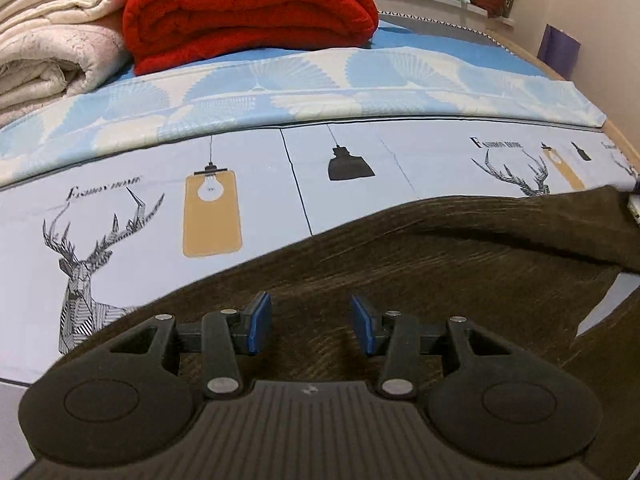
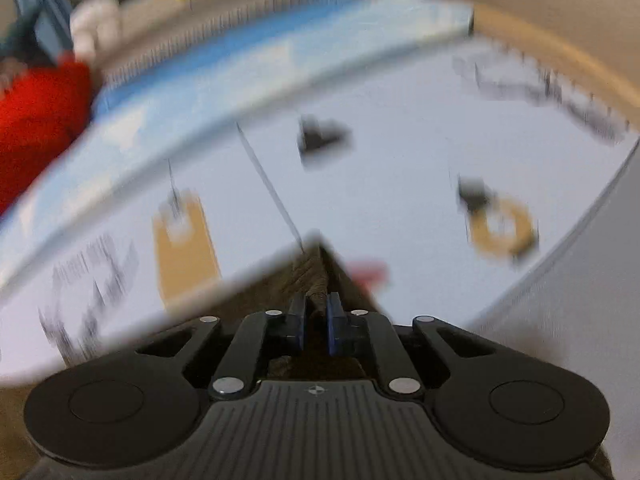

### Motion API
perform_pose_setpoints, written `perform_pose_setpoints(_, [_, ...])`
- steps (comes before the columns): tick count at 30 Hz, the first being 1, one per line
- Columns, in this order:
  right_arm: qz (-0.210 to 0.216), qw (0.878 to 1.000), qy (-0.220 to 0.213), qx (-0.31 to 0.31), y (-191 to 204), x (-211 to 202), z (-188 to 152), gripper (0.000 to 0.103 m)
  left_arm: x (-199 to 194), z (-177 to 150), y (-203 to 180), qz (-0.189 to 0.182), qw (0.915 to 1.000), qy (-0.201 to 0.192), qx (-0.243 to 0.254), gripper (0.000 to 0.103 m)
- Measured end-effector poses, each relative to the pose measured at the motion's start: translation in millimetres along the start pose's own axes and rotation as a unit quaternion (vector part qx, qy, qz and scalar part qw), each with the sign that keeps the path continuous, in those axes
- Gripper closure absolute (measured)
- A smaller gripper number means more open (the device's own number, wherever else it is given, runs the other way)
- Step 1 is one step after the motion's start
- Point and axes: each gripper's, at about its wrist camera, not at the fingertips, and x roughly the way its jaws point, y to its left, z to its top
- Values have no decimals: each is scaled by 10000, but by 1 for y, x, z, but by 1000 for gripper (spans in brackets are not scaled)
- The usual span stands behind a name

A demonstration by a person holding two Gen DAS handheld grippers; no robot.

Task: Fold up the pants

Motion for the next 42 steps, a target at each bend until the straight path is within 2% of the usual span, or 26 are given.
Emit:
perform_pose_setpoints(2, [392,9953,-861,224,17,-23,26,94,2,4,1,-41,10000,-32,-35,55])
perform_pose_setpoints(4, [879,9839,-1480,471,35,-39,46,92,2,10,0,-87,9999,-87,-115,55])
perform_pose_setpoints(5, [930,9801,-1678,511,45,-42,52,85,1,12,-1,-123,9998,-118,-144,55])
perform_pose_setpoints(6, [779,9802,-1739,531,55,-42,56,77,0,14,-3,-159,9996,-143,-158,55])
perform_pose_setpoints(7, [577,9823,-1699,535,60,-40,56,59,0,15,-5,-177,9996,-162,-142,55])
perform_pose_setpoints(8, [388,9832,-1679,595,61,-39,52,55,-1,15,-6,-173,9996,-176,-104,55])
perform_pose_setpoints(11, [-10,9838,-1500,983,42,-30,37,55,-3,14,-1,-72,9998,-194,-30,54])
perform_pose_setpoints(14, [-509,9860,-986,1248,12,-17,17,55,-4,11,16,133,9995,-137,-245,54])
perform_pose_setpoints(17, [-1228,9771,-313,1710,-16,-5,-6,52,-4,7,38,539,9973,-66,-504,53])
perform_pose_setpoints(18, [-1280,9737,-85,1883,-24,1,-14,52,-4,5,46,685,9957,-27,-617,50])
perform_pose_setpoints(21, [-1010,9694,286,2220,-37,14,-29,51,-5,-1,79,1203,9848,261,-1223,48])
perform_pose_setpoints(24, [-1056,9745,244,1963,-30,17,-32,51,-13,-9,111,1365,9696,381,-1994,48])
perform_pose_setpoints(25, [-1070,9768,251,1838,-26,18,-30,59,-16,-10,118,1373,9668,367,-2122,48])
perform_pose_setpoints(26, [-1078,9788,203,1729,-22,18,-30,76,-20,-11,123,1399,9653,340,-2179,48])
perform_pose_setpoints(27, [-1088,9795,172,1684,-21,19,-30,76,-23,-10,125,1438,9646,302,-2188,48])
perform_pose_setpoints(29, [-1067,9763,108,1880,-22,16,-28,84,-28,-9,124,1468,9647,235,-2172,48])
perform_pose_setpoints(32, [-812,9686,-96,2346,-26,-6,-20,85,-27,-7,121,1339,9680,227,-2112,48])
perform_pose_setpoints(36, [-778,9683,-475,2326,-34,-29,-13,86,-25,-5,109,1212,9745,223,-1873,48])
perform_pose_setpoints(38, [-1174,9574,-500,2589,-53,-33,-19,87,-26,-5,106,1063,9774,200,-1815,48])
perform_pose_setpoints(40, [-1703,9395,-511,2927,-77,-36,-28,86,-27,-6,106,949,9794,210,-1772,48])
perform_pose_setpoints(42, [-2139,9214,-346,3226,-97,-38,-39,85,-26,-8,107,908,9801,250,-1747,48])
